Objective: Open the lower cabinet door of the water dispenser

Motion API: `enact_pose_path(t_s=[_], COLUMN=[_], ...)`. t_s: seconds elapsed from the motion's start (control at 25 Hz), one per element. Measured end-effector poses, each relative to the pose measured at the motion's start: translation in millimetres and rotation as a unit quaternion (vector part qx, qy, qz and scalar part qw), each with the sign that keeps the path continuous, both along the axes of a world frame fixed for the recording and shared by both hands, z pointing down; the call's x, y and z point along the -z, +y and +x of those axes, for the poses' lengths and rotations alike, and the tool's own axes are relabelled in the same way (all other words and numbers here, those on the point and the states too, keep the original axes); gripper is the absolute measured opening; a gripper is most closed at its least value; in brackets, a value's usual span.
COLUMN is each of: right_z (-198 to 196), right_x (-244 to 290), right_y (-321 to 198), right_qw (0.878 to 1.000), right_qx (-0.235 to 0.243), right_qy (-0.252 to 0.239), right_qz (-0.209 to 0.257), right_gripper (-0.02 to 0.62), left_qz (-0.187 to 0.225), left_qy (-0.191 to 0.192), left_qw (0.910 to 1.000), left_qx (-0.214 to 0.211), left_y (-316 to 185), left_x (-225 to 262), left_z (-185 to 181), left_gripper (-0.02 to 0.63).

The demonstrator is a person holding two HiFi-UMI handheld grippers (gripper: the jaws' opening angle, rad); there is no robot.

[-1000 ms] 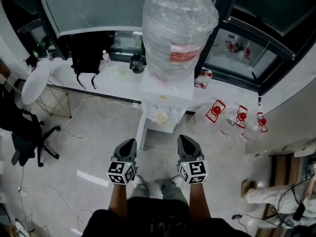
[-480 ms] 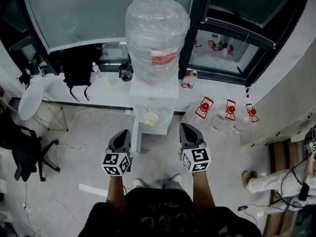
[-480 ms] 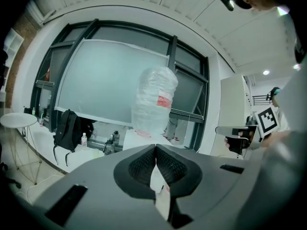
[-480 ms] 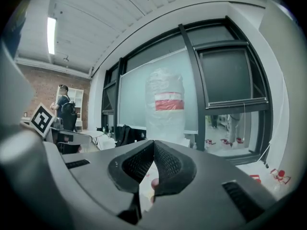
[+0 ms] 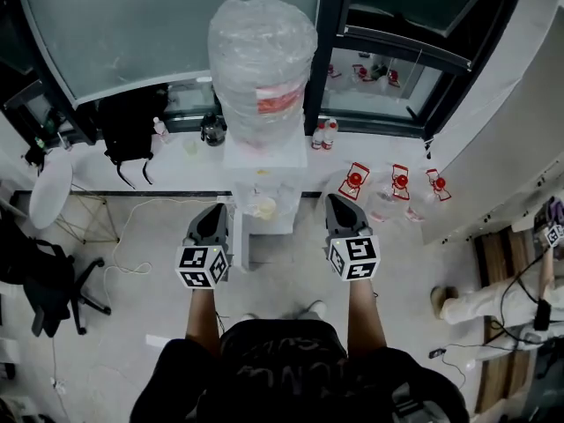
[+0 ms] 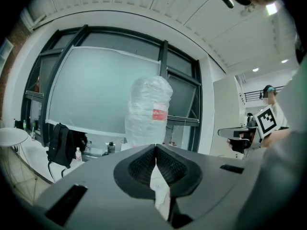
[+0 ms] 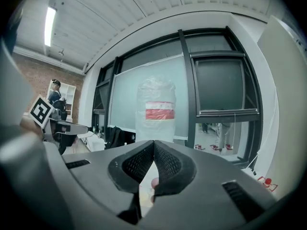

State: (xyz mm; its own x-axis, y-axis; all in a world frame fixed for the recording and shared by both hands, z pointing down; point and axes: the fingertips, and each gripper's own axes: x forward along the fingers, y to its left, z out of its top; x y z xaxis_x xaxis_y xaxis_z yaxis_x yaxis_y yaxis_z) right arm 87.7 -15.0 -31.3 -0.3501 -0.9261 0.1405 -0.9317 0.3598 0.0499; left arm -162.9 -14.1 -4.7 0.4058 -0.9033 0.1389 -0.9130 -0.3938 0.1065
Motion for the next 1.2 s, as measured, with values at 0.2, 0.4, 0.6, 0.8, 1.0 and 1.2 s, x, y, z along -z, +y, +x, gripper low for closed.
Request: enact_pose_path(t_s=[0.2, 0.4, 0.6, 0.8, 1.0, 1.2], right_z=[0, -17, -32, -38, -39, -39], right_x=[5, 6, 9, 9, 15, 16], right_y=[0, -1, -1, 1, 2, 7], right_qw=[1.0, 0.999, 0.999, 0.999, 0.999, 0.998], right_qx=[-0.018, -0.024, -0.022, -0.029, -0.037, -0.043], right_qy=[0.009, 0.021, 0.025, 0.03, 0.035, 0.034], right_qz=[0.005, 0.01, 0.009, 0.007, 0.016, 0.018], right_gripper=[0.014, 0.014, 0.014, 0.014, 0.014, 0.014], left_qz=[0.003, 0.001, 0.012, 0.014, 0.02, 0.024], left_qy=[-0.006, -0.002, -0.001, 0.002, 0.002, 0.0], left_qw=[0.9999, 0.9999, 0.9996, 0.9994, 0.9993, 0.9989], left_qx=[-0.009, -0.015, -0.025, -0.03, -0.032, -0.039], left_y=[-2, -5, -11, -12, -12, -9], left_x=[3, 5, 16, 20, 24, 28], left_z=[-9, -24, -33, -38, -41, -41], left_gripper=[0.017, 0.017, 0.017, 0.017, 0.017, 0.017])
